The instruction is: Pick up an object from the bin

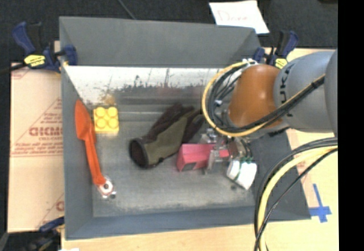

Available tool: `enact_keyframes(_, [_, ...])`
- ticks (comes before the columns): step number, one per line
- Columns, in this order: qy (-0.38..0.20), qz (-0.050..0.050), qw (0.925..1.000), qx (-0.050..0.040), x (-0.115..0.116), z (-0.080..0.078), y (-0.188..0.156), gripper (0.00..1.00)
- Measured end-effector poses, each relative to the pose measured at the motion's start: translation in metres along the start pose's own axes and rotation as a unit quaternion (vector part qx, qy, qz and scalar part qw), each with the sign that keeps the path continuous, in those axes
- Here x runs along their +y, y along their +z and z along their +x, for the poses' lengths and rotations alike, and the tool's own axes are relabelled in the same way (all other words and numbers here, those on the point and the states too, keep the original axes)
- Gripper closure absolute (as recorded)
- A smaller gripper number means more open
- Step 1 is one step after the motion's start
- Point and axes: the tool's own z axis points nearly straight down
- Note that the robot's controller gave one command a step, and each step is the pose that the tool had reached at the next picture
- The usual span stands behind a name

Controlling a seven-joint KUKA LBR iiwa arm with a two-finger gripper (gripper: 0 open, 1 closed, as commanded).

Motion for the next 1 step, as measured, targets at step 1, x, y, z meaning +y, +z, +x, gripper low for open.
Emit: enact_keyframes(1, [0.0,0.0,1.0,0.0069,-0.0004,0.0034,-0.036,1.0])
